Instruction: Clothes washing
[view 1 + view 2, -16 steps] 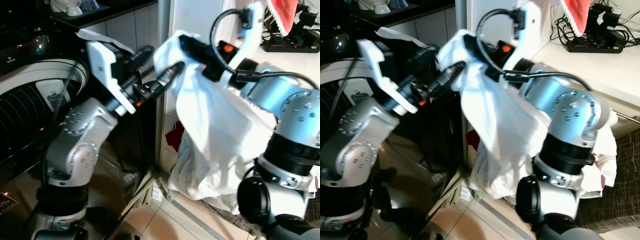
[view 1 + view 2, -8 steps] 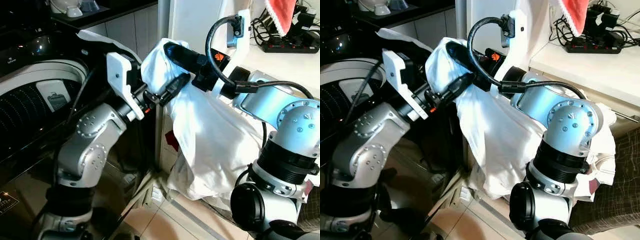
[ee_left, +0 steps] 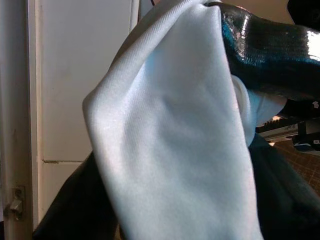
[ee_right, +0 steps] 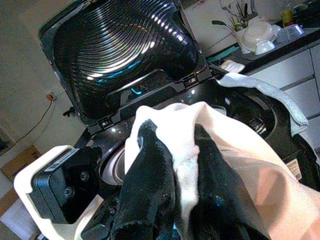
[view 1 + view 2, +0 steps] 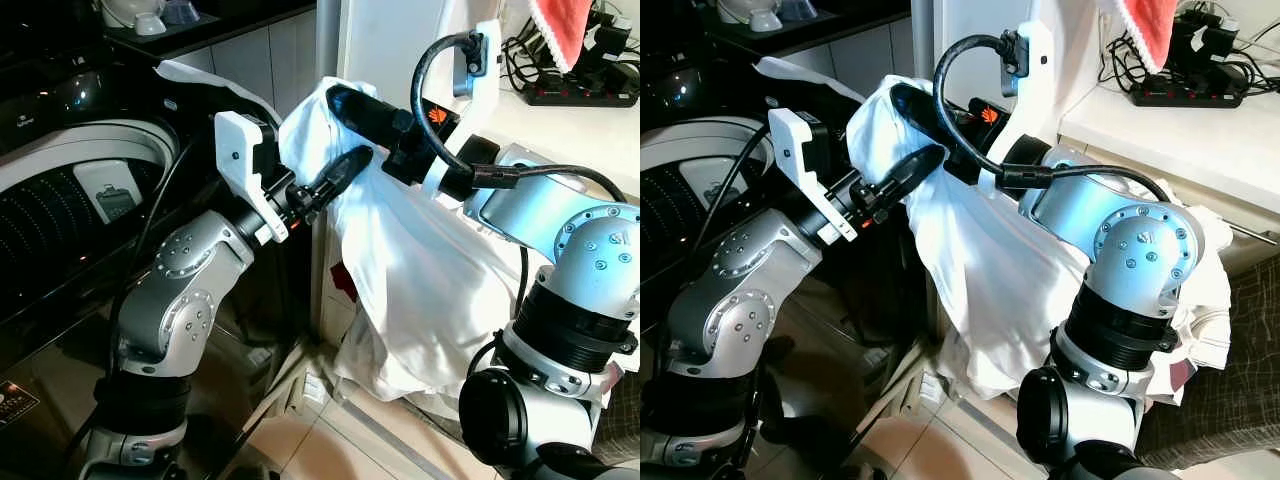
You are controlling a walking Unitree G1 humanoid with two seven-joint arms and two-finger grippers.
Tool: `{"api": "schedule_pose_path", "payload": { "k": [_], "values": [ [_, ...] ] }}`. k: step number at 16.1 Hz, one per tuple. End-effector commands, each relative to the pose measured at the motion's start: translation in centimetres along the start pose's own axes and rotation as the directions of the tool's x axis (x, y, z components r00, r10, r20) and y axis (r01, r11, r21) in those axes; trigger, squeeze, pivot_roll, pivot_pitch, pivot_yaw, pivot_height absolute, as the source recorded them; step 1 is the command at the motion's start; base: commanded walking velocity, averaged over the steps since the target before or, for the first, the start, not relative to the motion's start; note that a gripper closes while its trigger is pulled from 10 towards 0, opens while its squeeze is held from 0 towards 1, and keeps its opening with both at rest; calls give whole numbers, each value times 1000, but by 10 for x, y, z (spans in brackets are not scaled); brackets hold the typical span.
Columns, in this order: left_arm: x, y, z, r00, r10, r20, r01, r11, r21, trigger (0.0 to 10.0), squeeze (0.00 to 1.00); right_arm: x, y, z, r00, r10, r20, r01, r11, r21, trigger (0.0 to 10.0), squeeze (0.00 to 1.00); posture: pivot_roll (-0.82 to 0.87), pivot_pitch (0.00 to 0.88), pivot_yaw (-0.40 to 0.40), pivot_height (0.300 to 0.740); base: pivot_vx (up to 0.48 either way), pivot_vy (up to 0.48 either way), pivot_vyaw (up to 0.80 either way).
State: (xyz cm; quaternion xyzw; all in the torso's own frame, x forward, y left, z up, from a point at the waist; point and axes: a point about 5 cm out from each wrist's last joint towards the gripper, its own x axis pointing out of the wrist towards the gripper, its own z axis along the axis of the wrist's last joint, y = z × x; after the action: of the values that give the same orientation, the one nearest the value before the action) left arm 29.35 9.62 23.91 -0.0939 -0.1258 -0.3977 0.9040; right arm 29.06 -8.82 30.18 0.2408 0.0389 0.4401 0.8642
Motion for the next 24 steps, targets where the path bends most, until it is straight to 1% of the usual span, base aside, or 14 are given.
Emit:
{"api": "schedule_pose_path", "payload": {
  "k": [1,4,9,13,14,15,18,21,23,24],
  "values": [
    [-3,5,1,1000,25,-11,-25,1000,7,0,0,-2,5,2,1000,19,21,-19,1000,-13,0,0,45,0,8,740,0,0,0],
    [-3,4,3,1000,21,10,-21,1000,-10,0,0,-3,5,3,999,22,27,-22,1000,-12,0,0,43,0,8,740,0,0,0],
    [-3,4,2,1000,16,1,-16,1000,-11,0,0,-5,6,4,999,22,34,-21,1000,-13,0,0,40,0,14,740,0,0,0],
    [-4,8,1,999,30,-13,-30,1000,1,0,0,-5,7,7,999,21,46,-19,1000,-24,0,0,40,0,16,740,0,0,0],
    [-4,9,2,999,39,-15,-39,999,6,0,0,-6,6,8,999,16,45,-14,999,-38,10000,776,41,0,17,740,0,0,0],
    [-5,10,2,999,43,-17,-43,999,8,0,0,-6,6,7,999,19,48,-18,999,-32,10000,1000,41,0,18,740,0,0,0],
    [-6,13,2,998,56,-22,-56,998,22,0,0,-10,7,9,997,31,66,-29,999,-32,10000,1000,42,0,20,740,0,0,0],
    [-6,19,5,997,75,-25,-73,996,51,0,0,-18,8,15,994,57,98,-52,997,-48,10000,1000,44,0,17,740,0,0,0],
    [-3,28,13,995,96,-19,-93,990,102,0,0,-31,8,23,991,38,128,-21,991,-132,10000,1000,41,0,16,740,0,0,0],
    [-3,30,16,995,101,-19,-99,988,118,0,0,-33,8,25,990,30,135,-10,989,-145,10000,1000,41,0,16,740,0,0,0]
  ]
}}
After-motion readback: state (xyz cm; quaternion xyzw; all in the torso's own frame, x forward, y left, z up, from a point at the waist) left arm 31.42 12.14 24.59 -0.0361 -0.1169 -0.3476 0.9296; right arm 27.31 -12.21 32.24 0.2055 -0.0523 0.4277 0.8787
